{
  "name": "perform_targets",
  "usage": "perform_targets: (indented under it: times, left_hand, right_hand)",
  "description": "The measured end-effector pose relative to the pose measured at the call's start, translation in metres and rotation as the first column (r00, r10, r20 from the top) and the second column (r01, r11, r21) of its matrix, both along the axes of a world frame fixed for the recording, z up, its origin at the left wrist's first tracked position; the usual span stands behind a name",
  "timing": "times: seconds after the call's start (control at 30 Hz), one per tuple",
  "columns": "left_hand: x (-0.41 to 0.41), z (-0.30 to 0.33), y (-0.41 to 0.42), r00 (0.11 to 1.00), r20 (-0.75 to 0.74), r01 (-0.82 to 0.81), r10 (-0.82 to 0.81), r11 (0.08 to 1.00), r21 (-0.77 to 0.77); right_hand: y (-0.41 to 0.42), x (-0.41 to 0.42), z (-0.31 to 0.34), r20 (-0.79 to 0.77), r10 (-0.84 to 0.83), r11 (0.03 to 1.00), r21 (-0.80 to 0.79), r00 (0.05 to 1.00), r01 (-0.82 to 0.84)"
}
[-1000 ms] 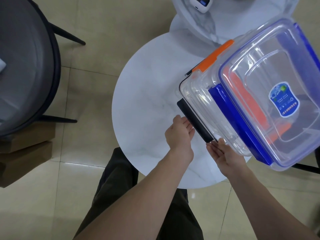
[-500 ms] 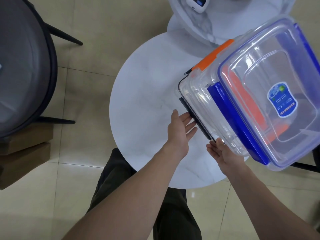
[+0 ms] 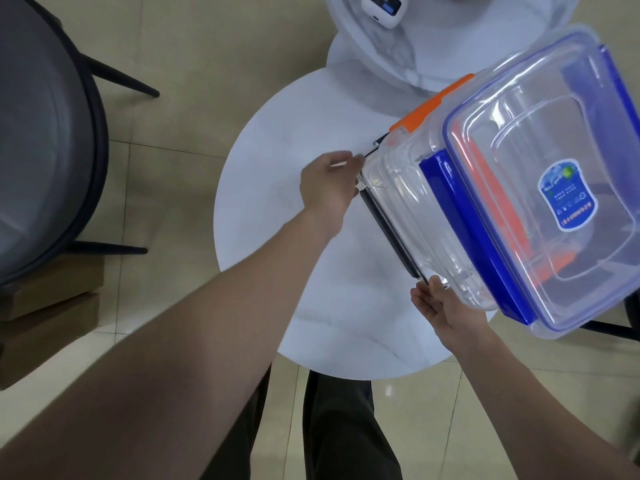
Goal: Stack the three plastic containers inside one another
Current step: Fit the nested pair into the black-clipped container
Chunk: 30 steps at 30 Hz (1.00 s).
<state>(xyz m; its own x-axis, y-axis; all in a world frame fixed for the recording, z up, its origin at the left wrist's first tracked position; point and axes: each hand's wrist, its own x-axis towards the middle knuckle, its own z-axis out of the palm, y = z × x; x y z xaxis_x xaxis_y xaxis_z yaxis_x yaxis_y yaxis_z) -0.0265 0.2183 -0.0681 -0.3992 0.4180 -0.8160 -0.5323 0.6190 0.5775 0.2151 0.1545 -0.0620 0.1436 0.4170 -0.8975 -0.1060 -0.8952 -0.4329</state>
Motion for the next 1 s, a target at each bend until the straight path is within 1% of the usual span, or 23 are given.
perform_targets:
  times: [0.07, 0.13, 0.2, 0.3, 0.47, 0.63, 0.7, 0.77, 1.0]
  left_hand:
    - [-0.003, -0.008, 0.006, 0.988, -0.104, 0.109, -0.112, 0.993, -0.037]
    - [-0.003, -0.015, 0.008, 0.971, -0.165, 0.167, -0.174, 0.984, -0.058]
    - [0.001, -0.02, 0.008, 0.963, -0.206, 0.17, -0.177, 0.984, -0.053]
    - [0.01, -0.025, 0.008, 0.931, -0.306, 0.197, -0.2, 0.98, -0.04]
    - [0.031, -0.026, 0.014, 0.903, -0.349, 0.271, -0.251, 0.962, 0.009]
    - [0.051, -0.026, 0.023, 0.783, -0.482, 0.46, -0.393, 0.888, 0.023]
    - [0.059, -0.026, 0.028, 0.761, -0.497, 0.488, -0.417, 0.872, 0.016]
    - [0.066, -0.026, 0.033, 0.757, -0.49, 0.507, -0.433, 0.862, 0.02]
    - [0.082, -0.029, 0.059, 0.698, -0.523, 0.594, -0.49, 0.803, 0.041]
  right_hand:
    - [-0.001, 0.001, 0.0, -0.014, -0.006, 1.0, 0.007, 1.0, 0.006]
    - [-0.002, 0.001, -0.001, -0.015, -0.02, 1.0, 0.009, 1.0, 0.02]
    - [-0.002, 0.001, -0.001, -0.016, -0.035, 0.999, 0.0, 0.999, 0.035]
    - [-0.005, 0.003, -0.001, -0.024, -0.046, 0.999, -0.005, 0.999, 0.046]
    - [-0.009, 0.015, 0.0, -0.028, -0.08, 0.997, -0.009, 0.996, 0.08]
    - [-0.011, 0.032, 0.0, -0.027, -0.133, 0.991, -0.002, 0.991, 0.133]
    - [-0.009, 0.037, 0.0, -0.011, -0.17, 0.985, -0.008, 0.985, 0.17]
    - [-0.006, 0.043, 0.0, 0.032, -0.19, 0.982, -0.008, 0.981, 0.19]
    - [0.02, 0.051, 0.005, 0.079, -0.216, 0.976, 0.013, 0.973, 0.216]
